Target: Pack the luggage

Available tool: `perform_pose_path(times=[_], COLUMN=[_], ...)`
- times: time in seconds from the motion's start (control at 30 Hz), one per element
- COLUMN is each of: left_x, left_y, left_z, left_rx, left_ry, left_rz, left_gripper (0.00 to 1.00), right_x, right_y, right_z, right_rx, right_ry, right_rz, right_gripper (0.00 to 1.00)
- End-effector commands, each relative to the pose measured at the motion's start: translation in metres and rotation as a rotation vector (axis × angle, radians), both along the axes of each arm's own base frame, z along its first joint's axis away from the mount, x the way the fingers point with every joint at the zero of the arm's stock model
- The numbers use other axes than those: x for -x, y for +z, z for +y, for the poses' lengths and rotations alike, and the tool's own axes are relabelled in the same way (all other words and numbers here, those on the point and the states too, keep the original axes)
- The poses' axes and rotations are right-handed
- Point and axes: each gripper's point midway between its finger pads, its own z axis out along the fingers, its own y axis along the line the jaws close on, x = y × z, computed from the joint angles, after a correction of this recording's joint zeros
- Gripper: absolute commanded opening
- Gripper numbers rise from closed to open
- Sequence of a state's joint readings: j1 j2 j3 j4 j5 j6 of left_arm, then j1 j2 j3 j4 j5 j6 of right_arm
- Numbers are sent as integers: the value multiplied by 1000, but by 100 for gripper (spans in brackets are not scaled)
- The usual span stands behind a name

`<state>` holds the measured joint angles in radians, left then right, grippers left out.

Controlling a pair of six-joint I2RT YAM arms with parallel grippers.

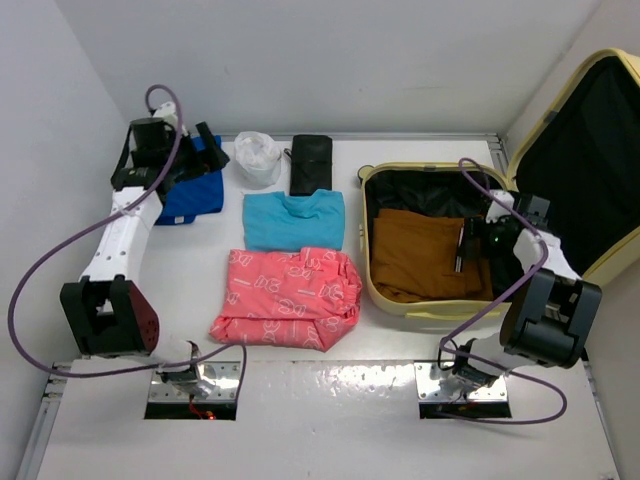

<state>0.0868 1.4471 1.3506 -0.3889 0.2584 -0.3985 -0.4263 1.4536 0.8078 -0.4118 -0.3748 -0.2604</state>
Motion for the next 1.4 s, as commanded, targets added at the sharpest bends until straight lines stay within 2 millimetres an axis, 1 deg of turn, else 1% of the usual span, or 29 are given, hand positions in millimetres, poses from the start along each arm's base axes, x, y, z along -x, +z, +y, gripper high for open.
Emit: perform_pose_path(times=[0.0, 0.03, 0.1, 0.13, 0.23, 0.33, 0.37, 0.4, 0.43, 0.47, 0.5, 0.53, 0.57, 0.6, 0.63, 0.7, 0.77, 0.8, 0.93, 0.97, 1.03, 1.07, 1.1, 1.13, 1.23, 1.27, 1.3, 1.33, 1.37], left_x=[-26, -35, -49, -64, -85, -121, -125, -134, -143, -155, -159, -166, -172, -175, -176, -178, -171, -170, -159, -154, -149, -134, -128, -126, -95, -85, -70, -58, -53], left_y=[0, 7, -4, -15, -33, -64, -52, -75, -73, -89, -102, -105, -126, -134, -139, -144, -163, -166, -162, -163, -142, -151, -143, -107, -91, -62, -63, -35, -45], left_z=[0, -8, -12, -17, -20, -17, -17, -24, -26, -30, -30, -40, -43, -45, -47, -50, -54, -56, -66, -68, -73, -77, -82, -87, -104, -109, -122, -128, -134], left_rx=[-139, -158, -172, -197, -214, -243, -238, -238, -237, -233, -236, -222, -218, -213, -224, -220, -225, -219, -184, -162, -130, -87, -62, -51, -24, -49, -50, -56, -63], left_ry=[25, 30, 55, 69, 129, 182, 185, 176, 164, 152, 151, 98, 82, 72, 51, 27, -12, -21, -119, -158, -205, -253, -273, -297, -377, -411, -451, -463, -483], left_rz=[4, -5, 26, 52, 90, 129, 103, 137, 124, 136, 149, 137, 162, 171, 175, 176, 213, 215, 215, 219, 170, 188, 165, 67, 39, -30, -27, -88, -69], left_gripper=[100, 100, 100, 100, 100, 100, 100, 100, 100, 100, 100, 100, 100, 100, 96, 83, 65, 60, 38, 34, 30, 30, 30, 28, 27, 26, 26, 26, 26], right_x=[-40, -50, -54, -59, -60, -59, -58, -56, -54, -52, -50, -49, -48, -47, -47, -47, -49, -51, -60, -63, -69, -72, -75, -78, -89, -92, -98, -100, -102], right_y=[61, 83, 102, 121, 145, 178, 183, 185, 193, 201, 206, 209, 214, 215, 216, 220, 225, 228, 234, 237, 239, 248, 244, 244, 250, 252, 250, 248, 243], right_z=[-17, -19, -12, -2, 13, 38, 42, 50, 56, 68, 71, 76, 82, 85, 86, 91, 94, 97, 108, 109, 119, 125, 133, 135, 160, 165, 167, 182, 194], right_rx=[23, 15, -19, -37, -66, -130, -139, -161, -175, -224, -231, -255, -278, -286, -296, -307, -315, -315, -344, -345, -374, -376, -396, -398, -420, -430, -430, -446, -458], right_ry=[-84, -100, -110, -90, -67, -33, -27, -3, 16, 62, 73, 90, 114, 123, 125, 137, 145, 155, 175, 175, 184, 198, 204, 198, 211, 205, 195, 209, 216], right_rz=[-171, -221, -258, -303, -343, -403, -411, -409, -427, -444, -457, -464, -475, -479, -477, -479, -484, -490, -499, -504, -500, -519, -494, -488, -465, -465, -461, -445, -424], right_gripper=[81, 83, 85, 86, 88, 92, 92, 93, 94, 98, 98, 100, 100, 100, 100, 100, 100, 100, 99, 99, 99, 99, 99, 99, 99, 99, 99, 99, 99])
